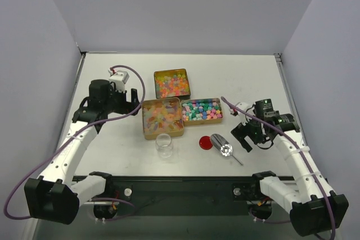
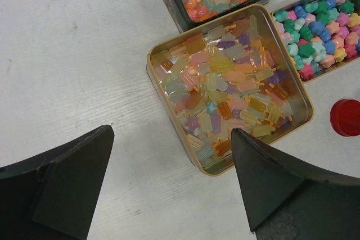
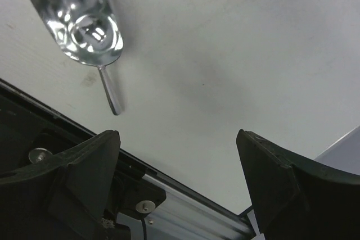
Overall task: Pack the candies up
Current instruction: Pick up the spatula from the center of the board.
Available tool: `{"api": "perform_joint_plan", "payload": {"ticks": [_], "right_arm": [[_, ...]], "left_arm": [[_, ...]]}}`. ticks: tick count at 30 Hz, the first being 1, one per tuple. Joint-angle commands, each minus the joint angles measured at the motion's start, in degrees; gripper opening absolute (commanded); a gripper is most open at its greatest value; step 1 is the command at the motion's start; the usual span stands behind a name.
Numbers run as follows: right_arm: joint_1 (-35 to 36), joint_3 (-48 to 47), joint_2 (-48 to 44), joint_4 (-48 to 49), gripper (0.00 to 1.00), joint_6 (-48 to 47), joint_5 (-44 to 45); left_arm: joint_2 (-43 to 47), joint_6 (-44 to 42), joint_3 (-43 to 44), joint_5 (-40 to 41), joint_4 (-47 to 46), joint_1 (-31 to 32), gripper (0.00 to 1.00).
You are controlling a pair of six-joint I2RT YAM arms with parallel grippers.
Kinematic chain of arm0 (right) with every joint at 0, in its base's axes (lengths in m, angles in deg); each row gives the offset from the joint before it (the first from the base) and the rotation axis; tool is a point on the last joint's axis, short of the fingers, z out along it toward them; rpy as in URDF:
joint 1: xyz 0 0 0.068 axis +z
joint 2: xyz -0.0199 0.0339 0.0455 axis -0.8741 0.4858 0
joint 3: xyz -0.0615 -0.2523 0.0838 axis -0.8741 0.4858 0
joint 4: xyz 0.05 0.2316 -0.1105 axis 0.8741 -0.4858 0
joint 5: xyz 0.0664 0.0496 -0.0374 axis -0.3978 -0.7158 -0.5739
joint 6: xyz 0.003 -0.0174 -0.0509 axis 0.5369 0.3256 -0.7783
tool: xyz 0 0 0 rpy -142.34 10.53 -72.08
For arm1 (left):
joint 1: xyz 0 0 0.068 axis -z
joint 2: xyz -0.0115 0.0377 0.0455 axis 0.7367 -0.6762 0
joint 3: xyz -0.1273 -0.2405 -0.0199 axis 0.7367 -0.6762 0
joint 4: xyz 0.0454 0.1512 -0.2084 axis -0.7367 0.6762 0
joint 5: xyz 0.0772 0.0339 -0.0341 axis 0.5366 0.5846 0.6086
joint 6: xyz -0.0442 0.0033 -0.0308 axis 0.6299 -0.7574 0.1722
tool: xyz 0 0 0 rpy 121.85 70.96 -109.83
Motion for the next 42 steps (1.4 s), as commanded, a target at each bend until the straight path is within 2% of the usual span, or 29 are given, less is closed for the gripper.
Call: {"api": "perform_joint_plan", "payload": {"ticks": [1,10,17,36,39,42], "right_arm": [[1.6,5.0,1.5,-4.1,0.86,-11.8,-6.1],[2.2,12.6,1.6,-0.3,0.78,-17.3,-10.2],[3.9,14.6,4.3,3.1,0.62,-16.4,-13.2],[9.7,20.4,10.8,17.2,0.41,-17.1,-8.1],[10.1,21.4,11.1,19.6,0.31,-16.9,-7.6],[10.1,22.3,10.9,19.8,0.0,-17.0,-6.5]], "left_arm": [[-0.9,-1.2,1.9,-0.3,-0.3,-0.5,0.97],[-0.9,-2.5,2.0,-1.4,0.6,-2.4,0.97],[-0.9,-1.7,1.0,-2.2,0.4,-5.1,0.97],[-2.2,-0.5,-0.1,-2.5,-0.5,-7.1,0.97],[-2.6,-0.2,-0.1,-3.3,-1.4,-7.0,0.98],[-3.2,0.4,0.8,-5.9,-2.2,-7.0,0.96]]}}
